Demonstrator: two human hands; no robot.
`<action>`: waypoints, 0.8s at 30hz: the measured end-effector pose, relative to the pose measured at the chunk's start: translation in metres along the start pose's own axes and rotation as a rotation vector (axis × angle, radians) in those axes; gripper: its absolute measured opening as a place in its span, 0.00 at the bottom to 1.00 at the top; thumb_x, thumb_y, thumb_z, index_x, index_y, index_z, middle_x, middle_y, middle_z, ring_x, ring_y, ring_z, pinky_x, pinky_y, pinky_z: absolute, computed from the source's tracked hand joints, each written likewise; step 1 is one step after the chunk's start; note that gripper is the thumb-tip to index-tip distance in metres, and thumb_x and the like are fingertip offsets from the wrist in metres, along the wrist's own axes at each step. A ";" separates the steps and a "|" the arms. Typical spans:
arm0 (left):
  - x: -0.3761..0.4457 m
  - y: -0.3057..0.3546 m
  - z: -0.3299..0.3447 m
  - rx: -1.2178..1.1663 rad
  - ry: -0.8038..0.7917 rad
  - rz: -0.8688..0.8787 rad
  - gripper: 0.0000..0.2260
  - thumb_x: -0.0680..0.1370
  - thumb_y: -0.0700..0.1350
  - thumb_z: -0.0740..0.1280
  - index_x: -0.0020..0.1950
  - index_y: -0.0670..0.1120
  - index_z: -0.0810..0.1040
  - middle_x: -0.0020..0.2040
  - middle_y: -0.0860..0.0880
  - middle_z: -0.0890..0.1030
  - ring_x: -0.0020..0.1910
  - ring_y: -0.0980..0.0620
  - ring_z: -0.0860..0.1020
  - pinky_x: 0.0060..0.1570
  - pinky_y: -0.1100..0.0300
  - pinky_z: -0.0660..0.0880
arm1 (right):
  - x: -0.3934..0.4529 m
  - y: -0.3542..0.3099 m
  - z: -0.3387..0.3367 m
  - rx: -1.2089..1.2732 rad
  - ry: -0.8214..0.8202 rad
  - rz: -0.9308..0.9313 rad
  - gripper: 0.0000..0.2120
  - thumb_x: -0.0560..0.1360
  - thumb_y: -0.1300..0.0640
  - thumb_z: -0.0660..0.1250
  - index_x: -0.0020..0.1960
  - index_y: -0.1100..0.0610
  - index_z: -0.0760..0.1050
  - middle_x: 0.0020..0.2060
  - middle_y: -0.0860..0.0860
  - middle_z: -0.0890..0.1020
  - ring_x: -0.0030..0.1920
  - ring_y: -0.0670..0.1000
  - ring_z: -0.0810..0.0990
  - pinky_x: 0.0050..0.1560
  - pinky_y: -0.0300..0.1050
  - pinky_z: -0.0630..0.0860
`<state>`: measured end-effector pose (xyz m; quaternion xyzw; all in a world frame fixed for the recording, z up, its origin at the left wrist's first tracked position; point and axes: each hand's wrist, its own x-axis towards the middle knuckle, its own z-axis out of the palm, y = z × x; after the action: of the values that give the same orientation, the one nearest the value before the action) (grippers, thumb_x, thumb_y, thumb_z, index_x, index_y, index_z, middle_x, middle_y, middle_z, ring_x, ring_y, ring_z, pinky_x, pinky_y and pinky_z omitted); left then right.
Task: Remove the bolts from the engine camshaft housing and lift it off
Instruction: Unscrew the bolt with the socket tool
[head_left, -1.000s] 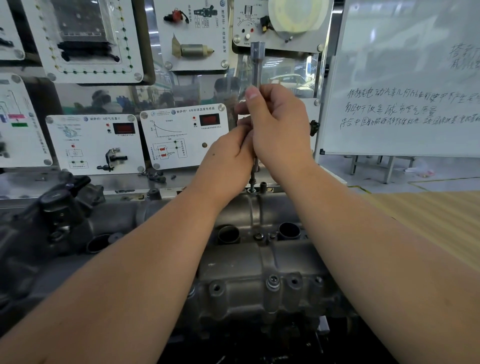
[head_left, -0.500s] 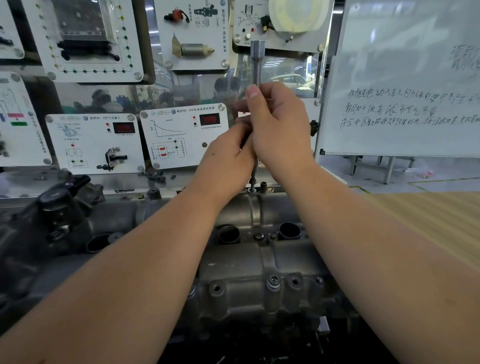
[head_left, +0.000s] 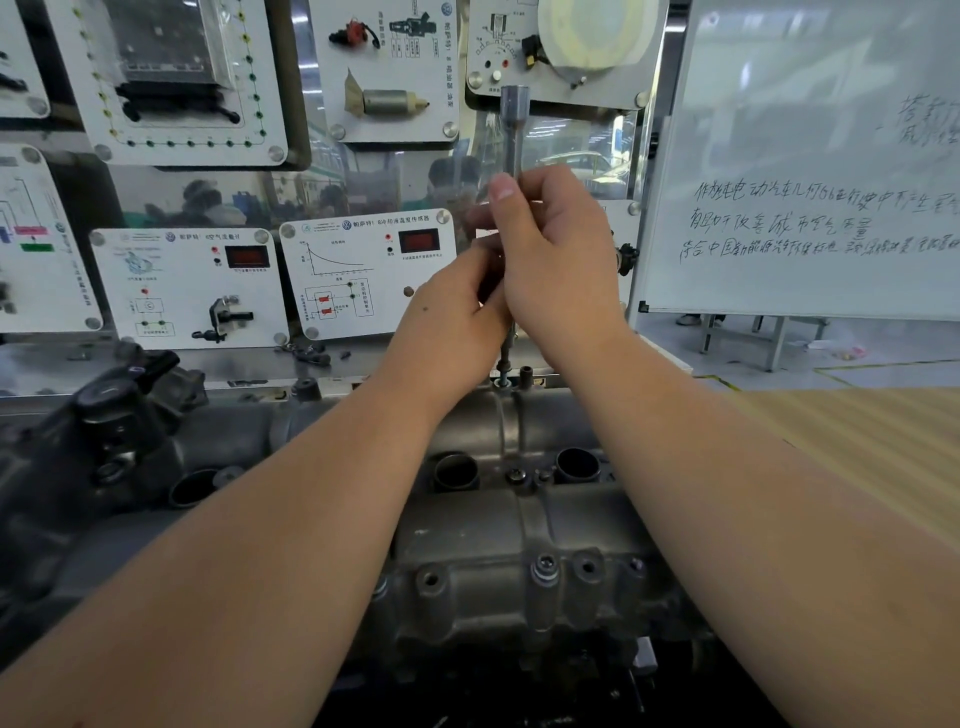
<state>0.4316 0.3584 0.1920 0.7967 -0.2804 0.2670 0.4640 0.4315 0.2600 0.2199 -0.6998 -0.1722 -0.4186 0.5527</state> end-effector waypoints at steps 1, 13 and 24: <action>-0.001 0.001 0.000 -0.031 -0.001 -0.013 0.10 0.85 0.46 0.58 0.58 0.47 0.78 0.43 0.45 0.83 0.41 0.49 0.81 0.42 0.52 0.76 | 0.001 0.000 0.000 -0.016 0.004 -0.003 0.08 0.83 0.52 0.62 0.48 0.53 0.76 0.41 0.45 0.85 0.42 0.42 0.83 0.45 0.38 0.79; 0.003 -0.002 -0.001 0.059 0.036 -0.016 0.07 0.80 0.40 0.63 0.56 0.42 0.77 0.43 0.47 0.82 0.40 0.52 0.78 0.37 0.62 0.71 | -0.002 -0.002 0.001 0.042 -0.036 0.034 0.05 0.82 0.50 0.63 0.49 0.49 0.71 0.40 0.50 0.86 0.45 0.49 0.85 0.52 0.54 0.80; 0.002 0.000 -0.001 0.051 0.028 0.013 0.10 0.83 0.43 0.61 0.43 0.49 0.75 0.33 0.54 0.77 0.30 0.62 0.74 0.29 0.68 0.64 | 0.001 -0.002 0.000 0.037 -0.049 0.080 0.16 0.84 0.50 0.59 0.46 0.57 0.79 0.38 0.49 0.86 0.42 0.49 0.85 0.52 0.55 0.81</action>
<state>0.4324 0.3590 0.1941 0.8026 -0.2724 0.2881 0.4457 0.4306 0.2605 0.2225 -0.7057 -0.1652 -0.3759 0.5774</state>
